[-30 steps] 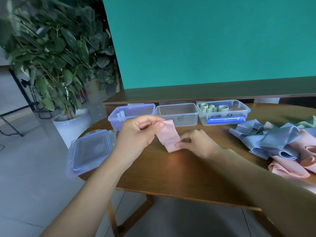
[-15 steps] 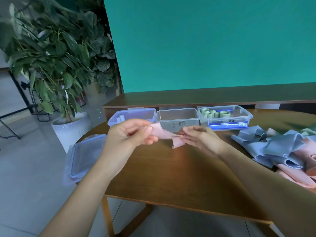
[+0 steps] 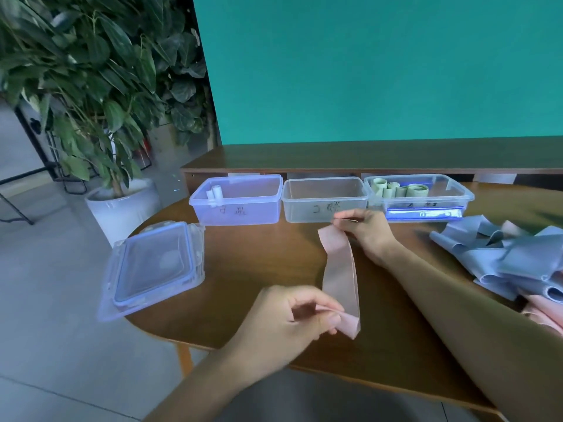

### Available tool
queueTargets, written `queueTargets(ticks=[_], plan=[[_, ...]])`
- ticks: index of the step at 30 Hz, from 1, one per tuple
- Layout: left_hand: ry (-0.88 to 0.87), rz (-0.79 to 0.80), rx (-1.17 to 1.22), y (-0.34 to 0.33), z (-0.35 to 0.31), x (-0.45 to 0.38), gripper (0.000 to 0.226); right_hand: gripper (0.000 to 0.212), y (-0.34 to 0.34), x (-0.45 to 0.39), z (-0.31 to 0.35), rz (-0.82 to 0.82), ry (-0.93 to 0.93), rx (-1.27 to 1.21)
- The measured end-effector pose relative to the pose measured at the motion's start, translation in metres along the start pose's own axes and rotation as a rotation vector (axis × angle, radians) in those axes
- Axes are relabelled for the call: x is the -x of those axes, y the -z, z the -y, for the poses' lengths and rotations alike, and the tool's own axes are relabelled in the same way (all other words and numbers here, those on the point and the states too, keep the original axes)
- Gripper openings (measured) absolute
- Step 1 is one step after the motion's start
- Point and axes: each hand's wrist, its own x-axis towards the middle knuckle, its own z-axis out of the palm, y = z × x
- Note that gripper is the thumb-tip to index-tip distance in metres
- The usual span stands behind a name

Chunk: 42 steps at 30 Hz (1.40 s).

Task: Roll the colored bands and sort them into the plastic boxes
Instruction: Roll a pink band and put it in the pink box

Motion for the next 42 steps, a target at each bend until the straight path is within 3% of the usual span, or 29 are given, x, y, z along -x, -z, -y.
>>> queueTargets(ticks=[8,10,15,19,23,25,34,42], plan=[[-0.029,0.049,-0.107,-0.013,-0.008,0.003,0.008,0.012,-0.010,-0.019,0.000,-0.058,0.010,-0.113],[-0.013,-0.008,-0.179,-0.015,-0.005,0.000,0.013,0.009,-0.014,-0.021,0.001,-0.063,0.080,0.024],[-0.019,-0.005,-0.235,-0.021,0.004,-0.001,0.011,0.019,-0.014,-0.007,-0.007,-0.056,0.303,0.663],[-0.050,-0.035,-0.239,-0.020,0.007,0.001,0.009,0.020,-0.006,0.015,-0.008,-0.064,0.462,0.770],[-0.063,-0.064,-0.201,-0.019,0.008,0.004,0.007,0.053,-0.007,0.025,-0.006,0.259,0.306,1.002],[-0.068,-0.043,-0.175,-0.018,0.008,0.005,0.008,0.064,-0.010,0.025,-0.002,0.315,0.209,1.101],[-0.085,-0.057,-0.259,-0.021,0.003,0.013,0.016,0.063,-0.003,0.028,-0.002,0.240,0.170,1.110],[-0.139,-0.058,-0.401,-0.019,0.018,0.014,0.019,0.070,0.011,0.033,0.002,0.264,0.117,0.945]])
